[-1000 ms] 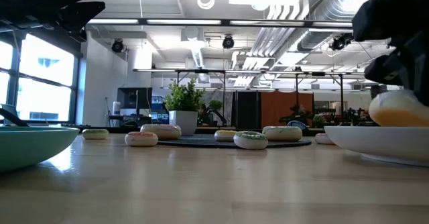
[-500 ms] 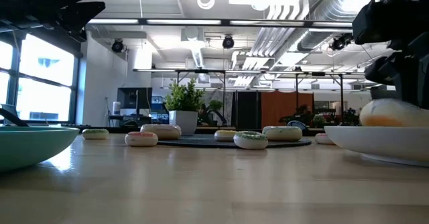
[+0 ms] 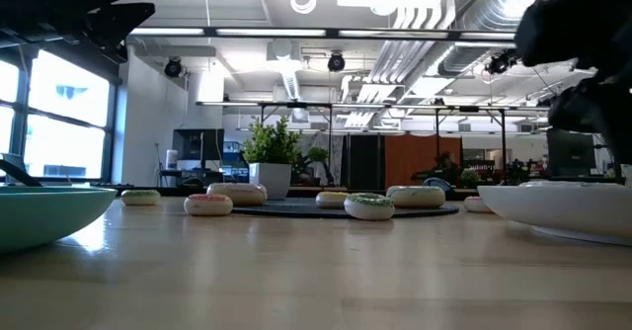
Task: Pick & Place donuts
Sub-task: Put the large light blue donut on the brown plate
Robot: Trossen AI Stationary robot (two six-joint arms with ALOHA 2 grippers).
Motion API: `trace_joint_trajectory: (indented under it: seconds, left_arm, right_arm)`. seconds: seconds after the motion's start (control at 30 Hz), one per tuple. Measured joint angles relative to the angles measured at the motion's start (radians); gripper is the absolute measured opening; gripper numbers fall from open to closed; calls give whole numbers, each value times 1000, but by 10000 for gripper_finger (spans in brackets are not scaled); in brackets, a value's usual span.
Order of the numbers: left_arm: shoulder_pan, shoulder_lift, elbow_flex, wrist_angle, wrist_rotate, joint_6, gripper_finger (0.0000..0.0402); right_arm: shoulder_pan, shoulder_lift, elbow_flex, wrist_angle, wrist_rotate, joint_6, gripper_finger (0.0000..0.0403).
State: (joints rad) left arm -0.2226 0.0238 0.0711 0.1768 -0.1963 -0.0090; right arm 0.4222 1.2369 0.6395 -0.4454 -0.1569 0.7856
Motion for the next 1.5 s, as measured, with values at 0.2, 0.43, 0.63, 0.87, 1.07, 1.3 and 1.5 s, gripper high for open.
trace_joint_trajectory:
  seconds: [0.2, 0.43, 0.63, 0.87, 1.07, 1.3, 1.5]
  left_arm:
    - [0, 0, 0, 0, 2, 0, 182]
    - [0, 0, 0, 6, 18, 1, 182]
    - [0, 0, 0, 17, -114, -53, 182]
    - [0, 0, 0, 14, -242, -40, 182]
    - [0, 0, 0, 15, -244, -95, 182]
    - [0, 15, 2, 17, -244, -153, 182]
    - [0, 130, 91, -15, -305, -60, 182]
  right_arm:
    - [-96, 0, 0, 98, 51, -133, 187]
    - [-240, 0, 0, 263, 223, -558, 168]
    - [-376, 0, 1, 370, 381, -774, 148]
    - [-544, 69, 1, 357, 228, -805, 128]
    - [-616, 217, 1, 359, 242, -813, 119]
    - [-648, 321, 3, 372, 239, -801, 118]
    - [-647, 297, 2, 364, 238, -789, 118]
